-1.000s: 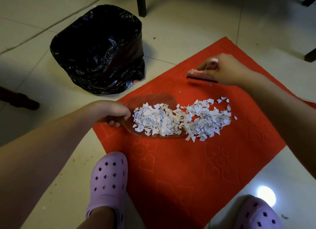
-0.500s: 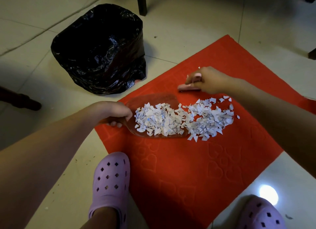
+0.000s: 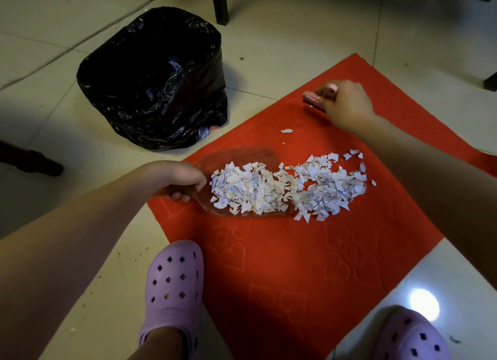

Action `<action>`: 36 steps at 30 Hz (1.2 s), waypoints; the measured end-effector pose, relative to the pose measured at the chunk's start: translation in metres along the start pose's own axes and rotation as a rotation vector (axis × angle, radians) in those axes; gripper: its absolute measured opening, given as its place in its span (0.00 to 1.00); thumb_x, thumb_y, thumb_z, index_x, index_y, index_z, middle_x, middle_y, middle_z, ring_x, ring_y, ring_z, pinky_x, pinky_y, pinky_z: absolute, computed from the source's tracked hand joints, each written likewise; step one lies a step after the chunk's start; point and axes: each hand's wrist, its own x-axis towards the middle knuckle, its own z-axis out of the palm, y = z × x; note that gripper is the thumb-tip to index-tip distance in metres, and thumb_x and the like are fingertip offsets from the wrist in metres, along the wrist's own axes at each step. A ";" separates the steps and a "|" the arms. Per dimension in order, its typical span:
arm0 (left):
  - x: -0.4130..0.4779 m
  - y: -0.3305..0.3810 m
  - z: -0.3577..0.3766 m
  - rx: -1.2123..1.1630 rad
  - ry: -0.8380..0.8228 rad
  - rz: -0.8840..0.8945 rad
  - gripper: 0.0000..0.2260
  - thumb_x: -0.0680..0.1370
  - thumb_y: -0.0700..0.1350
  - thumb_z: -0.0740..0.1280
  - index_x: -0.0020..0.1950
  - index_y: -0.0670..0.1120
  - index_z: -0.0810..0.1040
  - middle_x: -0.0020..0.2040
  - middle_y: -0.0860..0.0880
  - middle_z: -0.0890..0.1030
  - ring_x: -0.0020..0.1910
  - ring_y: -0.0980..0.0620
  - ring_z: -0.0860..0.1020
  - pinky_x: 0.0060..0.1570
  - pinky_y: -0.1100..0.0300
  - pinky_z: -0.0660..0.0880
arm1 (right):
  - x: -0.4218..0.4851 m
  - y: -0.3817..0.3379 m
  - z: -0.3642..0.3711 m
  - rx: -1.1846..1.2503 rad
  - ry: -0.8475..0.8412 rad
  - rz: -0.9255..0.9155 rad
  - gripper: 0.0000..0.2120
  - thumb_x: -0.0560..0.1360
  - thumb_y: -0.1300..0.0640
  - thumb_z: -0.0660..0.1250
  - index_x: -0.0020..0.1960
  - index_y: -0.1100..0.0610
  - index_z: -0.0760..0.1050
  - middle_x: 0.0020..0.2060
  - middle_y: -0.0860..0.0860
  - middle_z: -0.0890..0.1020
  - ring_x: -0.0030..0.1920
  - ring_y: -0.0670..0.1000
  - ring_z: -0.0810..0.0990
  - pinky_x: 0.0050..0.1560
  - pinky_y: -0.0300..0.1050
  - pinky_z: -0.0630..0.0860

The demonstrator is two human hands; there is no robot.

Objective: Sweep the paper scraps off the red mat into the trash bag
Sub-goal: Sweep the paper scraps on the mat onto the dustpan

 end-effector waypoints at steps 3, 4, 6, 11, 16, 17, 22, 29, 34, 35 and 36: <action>0.001 -0.001 0.000 -0.008 -0.001 0.001 0.04 0.71 0.41 0.61 0.41 0.41 0.73 0.25 0.46 0.74 0.19 0.52 0.64 0.25 0.65 0.60 | 0.015 0.010 0.008 -0.026 0.059 0.107 0.13 0.79 0.52 0.62 0.59 0.58 0.78 0.54 0.59 0.81 0.53 0.59 0.79 0.52 0.56 0.77; 0.002 -0.001 0.000 -0.009 -0.001 0.000 0.04 0.71 0.41 0.61 0.41 0.41 0.73 0.25 0.46 0.74 0.19 0.52 0.64 0.25 0.65 0.60 | 0.018 0.012 0.010 -0.021 0.030 0.130 0.14 0.79 0.52 0.62 0.59 0.59 0.77 0.54 0.59 0.81 0.52 0.59 0.79 0.53 0.55 0.77; 0.003 -0.001 0.000 -0.003 -0.003 0.002 0.04 0.71 0.41 0.61 0.41 0.41 0.73 0.25 0.46 0.74 0.19 0.52 0.64 0.25 0.65 0.60 | 0.020 0.014 0.011 0.009 -0.089 0.116 0.17 0.77 0.49 0.64 0.60 0.59 0.76 0.55 0.59 0.80 0.52 0.57 0.79 0.54 0.53 0.77; 0.003 -0.002 0.000 -0.011 -0.003 -0.003 0.05 0.71 0.41 0.61 0.43 0.40 0.73 0.26 0.46 0.74 0.19 0.52 0.63 0.25 0.65 0.60 | -0.010 0.001 -0.001 0.034 -0.381 -0.175 0.16 0.75 0.51 0.65 0.61 0.55 0.78 0.59 0.52 0.79 0.53 0.47 0.74 0.53 0.42 0.69; 0.002 -0.001 0.000 -0.011 -0.007 -0.001 0.05 0.72 0.41 0.61 0.42 0.40 0.73 0.25 0.46 0.74 0.19 0.52 0.63 0.25 0.65 0.60 | -0.040 0.012 -0.013 -0.095 -0.627 -0.348 0.12 0.76 0.59 0.65 0.59 0.53 0.79 0.51 0.48 0.82 0.47 0.47 0.79 0.46 0.41 0.74; 0.001 0.000 0.000 -0.006 -0.005 -0.001 0.05 0.72 0.41 0.61 0.42 0.40 0.73 0.25 0.46 0.74 0.19 0.53 0.63 0.25 0.65 0.60 | -0.041 0.013 -0.019 -0.097 -0.627 -0.346 0.12 0.76 0.60 0.65 0.59 0.53 0.79 0.51 0.48 0.81 0.47 0.48 0.80 0.48 0.43 0.76; 0.000 0.001 0.001 0.006 -0.001 -0.002 0.06 0.72 0.41 0.60 0.41 0.40 0.74 0.24 0.46 0.73 0.18 0.53 0.63 0.24 0.66 0.60 | -0.021 0.015 -0.033 -0.063 -0.356 -0.266 0.13 0.77 0.59 0.65 0.60 0.55 0.78 0.56 0.50 0.80 0.55 0.51 0.77 0.58 0.45 0.71; 0.002 -0.001 0.000 -0.005 -0.013 0.009 0.05 0.71 0.41 0.61 0.41 0.39 0.74 0.25 0.45 0.74 0.19 0.52 0.63 0.25 0.64 0.59 | 0.017 0.019 0.002 -0.013 -0.040 0.078 0.13 0.79 0.57 0.62 0.61 0.56 0.77 0.58 0.59 0.79 0.53 0.60 0.79 0.54 0.54 0.77; 0.003 -0.002 0.001 -0.006 -0.013 0.011 0.05 0.71 0.41 0.61 0.42 0.40 0.73 0.25 0.45 0.74 0.19 0.52 0.63 0.25 0.64 0.59 | 0.012 0.012 0.004 -0.082 -0.332 -0.043 0.14 0.77 0.52 0.64 0.60 0.57 0.77 0.56 0.54 0.79 0.55 0.54 0.76 0.55 0.47 0.72; 0.003 -0.002 0.001 -0.005 -0.012 0.011 0.05 0.71 0.41 0.61 0.42 0.40 0.73 0.25 0.46 0.74 0.19 0.52 0.63 0.25 0.65 0.59 | 0.010 0.013 0.001 -0.082 -0.387 -0.082 0.13 0.78 0.55 0.64 0.60 0.56 0.77 0.57 0.53 0.78 0.56 0.53 0.76 0.56 0.45 0.70; 0.003 -0.001 0.001 -0.005 -0.010 0.011 0.05 0.72 0.41 0.60 0.42 0.40 0.73 0.25 0.46 0.74 0.19 0.52 0.63 0.25 0.65 0.59 | 0.008 0.013 -0.005 -0.059 -0.419 -0.104 0.12 0.78 0.57 0.64 0.60 0.56 0.77 0.59 0.53 0.78 0.56 0.52 0.75 0.57 0.45 0.69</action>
